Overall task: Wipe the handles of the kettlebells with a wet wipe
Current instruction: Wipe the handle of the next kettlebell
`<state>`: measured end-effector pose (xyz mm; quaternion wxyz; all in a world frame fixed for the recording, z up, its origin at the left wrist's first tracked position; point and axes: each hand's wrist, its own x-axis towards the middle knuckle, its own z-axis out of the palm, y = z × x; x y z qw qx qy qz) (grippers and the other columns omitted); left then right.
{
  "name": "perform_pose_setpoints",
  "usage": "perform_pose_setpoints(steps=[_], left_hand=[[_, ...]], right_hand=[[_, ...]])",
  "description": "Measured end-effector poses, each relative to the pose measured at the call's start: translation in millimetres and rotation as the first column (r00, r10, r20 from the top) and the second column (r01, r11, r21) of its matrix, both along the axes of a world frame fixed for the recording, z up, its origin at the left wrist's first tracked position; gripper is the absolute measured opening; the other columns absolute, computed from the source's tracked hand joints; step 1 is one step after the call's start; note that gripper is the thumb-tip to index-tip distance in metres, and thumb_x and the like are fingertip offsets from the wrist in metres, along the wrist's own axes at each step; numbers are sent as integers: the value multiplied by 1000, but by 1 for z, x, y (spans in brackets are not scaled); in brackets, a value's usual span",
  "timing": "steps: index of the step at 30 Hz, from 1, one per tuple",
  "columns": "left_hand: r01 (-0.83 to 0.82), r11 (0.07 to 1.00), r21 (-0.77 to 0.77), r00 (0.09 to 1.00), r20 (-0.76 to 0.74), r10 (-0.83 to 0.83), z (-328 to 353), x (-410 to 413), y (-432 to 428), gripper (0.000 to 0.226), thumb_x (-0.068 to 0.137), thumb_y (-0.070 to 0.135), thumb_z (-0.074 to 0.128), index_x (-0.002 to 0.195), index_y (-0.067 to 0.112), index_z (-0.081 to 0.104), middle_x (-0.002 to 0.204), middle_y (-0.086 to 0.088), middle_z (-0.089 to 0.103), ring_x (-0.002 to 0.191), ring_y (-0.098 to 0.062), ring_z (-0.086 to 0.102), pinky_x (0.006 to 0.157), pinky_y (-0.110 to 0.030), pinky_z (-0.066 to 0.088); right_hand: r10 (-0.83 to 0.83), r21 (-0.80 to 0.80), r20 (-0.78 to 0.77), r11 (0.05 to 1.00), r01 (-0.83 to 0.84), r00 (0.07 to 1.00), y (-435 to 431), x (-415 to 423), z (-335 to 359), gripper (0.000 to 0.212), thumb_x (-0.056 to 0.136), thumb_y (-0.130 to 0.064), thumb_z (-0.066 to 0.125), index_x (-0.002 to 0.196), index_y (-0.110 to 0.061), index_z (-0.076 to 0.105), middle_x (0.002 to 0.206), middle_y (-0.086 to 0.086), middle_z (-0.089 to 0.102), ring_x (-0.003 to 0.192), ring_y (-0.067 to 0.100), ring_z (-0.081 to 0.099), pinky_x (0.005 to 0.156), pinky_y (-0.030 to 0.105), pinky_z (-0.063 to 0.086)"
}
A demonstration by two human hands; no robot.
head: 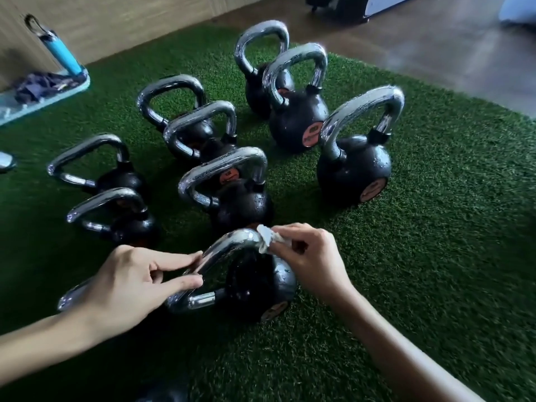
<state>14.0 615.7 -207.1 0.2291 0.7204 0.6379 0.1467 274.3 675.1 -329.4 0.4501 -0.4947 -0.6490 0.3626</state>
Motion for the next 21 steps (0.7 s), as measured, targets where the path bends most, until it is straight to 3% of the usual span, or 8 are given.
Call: perform_pose_setpoints(steps=[1, 3, 6, 11, 15, 18, 19, 21], left_hand=[[-1, 1000, 9, 1000, 8, 1, -1, -1, 2, 40, 66, 46, 83, 105, 42, 77, 63, -4, 71, 43, -3, 28, 39, -23, 27], [0, 999, 39, 999, 37, -2, -3, 3, 6, 39, 66, 47, 82, 105, 41, 77, 46, -3, 47, 43, -5, 23, 41, -22, 21], [6, 997, 72, 997, 79, -11, -3, 17, 12, 35, 67, 50, 79, 102, 45, 77, 47, 5, 29, 44, -8, 20, 45, -23, 17], [43, 997, 67, 996, 69, -48, -4, 42, 28, 33, 73, 53, 77, 104, 45, 76, 42, 6, 27, 45, -9, 21, 47, -23, 20], [149, 989, -23, 989, 16, -148, 9, 71, 38, 31, 76, 51, 81, 105, 44, 77, 36, 13, 47, 37, -6, 36, 46, -13, 29], [189, 970, -154, 981, -8, -192, 25, 86, 63, 25, 76, 57, 79, 99, 48, 78, 74, 26, 74, 66, 11, 65, 68, -7, 48], [177, 965, -195, 984, 36, -173, 32, 88, 73, 27, 76, 59, 77, 101, 49, 77, 88, 28, 75, 80, 13, 67, 77, -9, 48], [153, 948, -278, 967, 239, -86, 42, 92, 88, 34, 77, 57, 74, 109, 45, 77, 100, 20, 77, 89, 5, 68, 81, -16, 48]], right_hand=[[3, -5, -27, 1000, -3, 1000, 2, 0, 4, 26, 80, -29, 83, 105, -21, 80, 103, -12, 77, 96, -4, 68, 84, 18, 53], [16, -35, -84, 999, -19, 996, 4, 3, 4, 25, 82, -27, 82, 106, -21, 80, 103, -12, 77, 96, -3, 69, 83, 21, 55], [-31, -95, -90, 995, 22, 995, -1, 7, -9, 25, 84, -26, 81, 108, -21, 79, 103, -13, 77, 95, -1, 70, 86, 32, 58], [-111, -117, -46, 988, 105, 993, 0, 29, -6, 22, 82, -23, 82, 103, -26, 80, 98, -17, 77, 90, -3, 70, 83, 29, 58], [-109, -131, -266, 988, 75, 958, 0, 60, 23, 18, 84, -17, 80, 97, -30, 78, 89, -12, 78, 75, -2, 67, 66, 17, 50], [-14, -141, -372, 989, -41, 928, 3, 69, 47, 28, 85, -11, 80, 109, -23, 72, 95, 2, 78, 81, 11, 71, 69, 23, 53], [9, -132, -362, 989, -61, 932, 6, 70, 53, 31, 84, -11, 80, 110, -23, 71, 96, 2, 78, 85, 13, 73, 73, 26, 56], [25, -74, -287, 996, -49, 958, 12, 69, 66, 28, 82, -12, 82, 107, -19, 73, 97, 0, 78, 89, 17, 75, 78, 37, 61]])
